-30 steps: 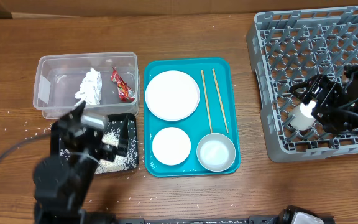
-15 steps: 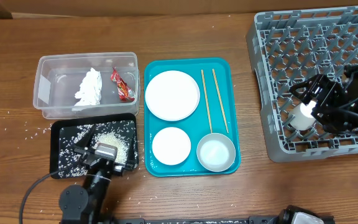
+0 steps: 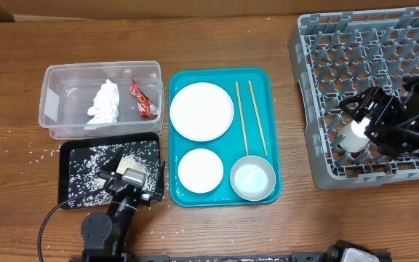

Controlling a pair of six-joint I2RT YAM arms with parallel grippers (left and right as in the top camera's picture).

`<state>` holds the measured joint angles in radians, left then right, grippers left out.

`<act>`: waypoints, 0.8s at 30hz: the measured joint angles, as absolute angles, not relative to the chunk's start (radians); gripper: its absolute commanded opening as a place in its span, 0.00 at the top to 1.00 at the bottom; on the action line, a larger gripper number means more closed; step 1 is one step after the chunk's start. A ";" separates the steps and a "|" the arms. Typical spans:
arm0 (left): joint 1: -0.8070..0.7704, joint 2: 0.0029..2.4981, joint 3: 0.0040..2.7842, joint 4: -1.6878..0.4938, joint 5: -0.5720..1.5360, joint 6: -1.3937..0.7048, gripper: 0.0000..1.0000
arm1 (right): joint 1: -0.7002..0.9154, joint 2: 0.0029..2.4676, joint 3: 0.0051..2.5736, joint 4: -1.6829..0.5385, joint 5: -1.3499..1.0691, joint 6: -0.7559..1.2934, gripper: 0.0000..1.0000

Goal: Sort waste into correct bins and load items into the dishwasher

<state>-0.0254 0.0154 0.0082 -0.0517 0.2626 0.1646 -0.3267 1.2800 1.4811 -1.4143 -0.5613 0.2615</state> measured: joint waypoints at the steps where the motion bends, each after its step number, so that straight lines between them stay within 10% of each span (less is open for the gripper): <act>1: -0.025 0.015 0.008 -0.052 0.263 0.165 0.00 | -0.326 1.280 1.481 -1.414 -0.561 0.261 0.00; 24: -0.025 0.015 0.008 -0.052 0.263 0.165 0.00 | -0.325 1.280 1.481 -1.193 -0.574 0.300 0.02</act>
